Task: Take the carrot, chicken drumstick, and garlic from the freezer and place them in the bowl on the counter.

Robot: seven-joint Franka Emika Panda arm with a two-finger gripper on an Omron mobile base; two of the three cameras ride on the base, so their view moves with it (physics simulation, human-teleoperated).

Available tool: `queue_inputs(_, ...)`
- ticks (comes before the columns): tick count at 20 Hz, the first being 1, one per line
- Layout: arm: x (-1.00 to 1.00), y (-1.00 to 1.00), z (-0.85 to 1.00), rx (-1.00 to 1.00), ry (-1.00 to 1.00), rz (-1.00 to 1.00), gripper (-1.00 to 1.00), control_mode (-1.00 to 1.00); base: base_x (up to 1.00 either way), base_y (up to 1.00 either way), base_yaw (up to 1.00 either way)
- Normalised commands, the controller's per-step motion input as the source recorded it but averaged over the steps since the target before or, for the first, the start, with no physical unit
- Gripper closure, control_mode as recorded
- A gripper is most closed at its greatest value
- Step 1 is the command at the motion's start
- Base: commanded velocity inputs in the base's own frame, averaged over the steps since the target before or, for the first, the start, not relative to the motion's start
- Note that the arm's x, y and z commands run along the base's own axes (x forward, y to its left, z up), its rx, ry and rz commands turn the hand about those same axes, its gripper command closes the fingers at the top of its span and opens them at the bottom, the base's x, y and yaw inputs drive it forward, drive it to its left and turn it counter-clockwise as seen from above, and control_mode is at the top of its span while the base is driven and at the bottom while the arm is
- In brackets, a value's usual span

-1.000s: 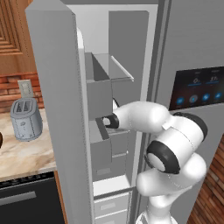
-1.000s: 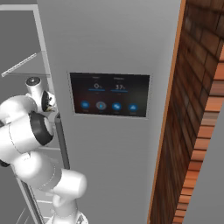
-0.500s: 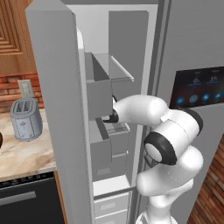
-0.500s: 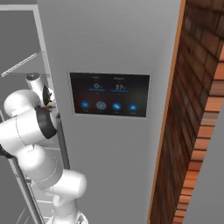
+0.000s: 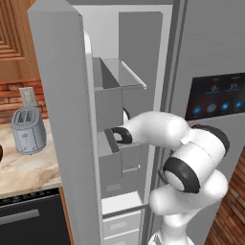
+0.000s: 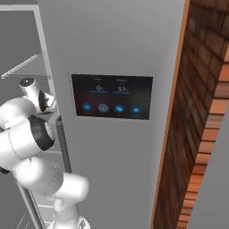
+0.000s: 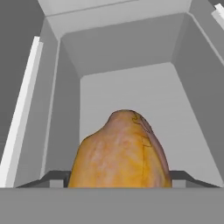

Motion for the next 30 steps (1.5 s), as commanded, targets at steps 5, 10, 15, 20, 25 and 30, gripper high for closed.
queue_inputs(5, -0.54, -0.08, 0.78, 0.00, -0.17, -0.13, 1.00, -1.00, 0.00, 0.00, 0.00)
queue_inputs(10, -0.73, -0.11, 1.00, 0.01, -0.12, -0.19, 1.00, -1.00, 0.00, 0.00, 0.00)
queue_inputs(15, -1.00, -0.17, 1.00, 0.11, -0.01, -0.23, 1.00, -1.00, 0.00, 0.00, 0.00)
queue_inputs(20, -1.00, -0.18, 1.00, 0.19, 0.10, -0.24, 1.00, -1.00, 0.00, 0.00, 0.00)
queue_inputs(25, -1.00, -0.29, 1.00, 0.31, 0.25, -0.22, 1.00, -1.00, 0.00, 0.00, 0.00)
queue_inputs(30, -1.00, -0.22, 0.50, 0.21, 0.11, -0.20, 1.00, -1.00, 0.00, 0.00, 0.00)
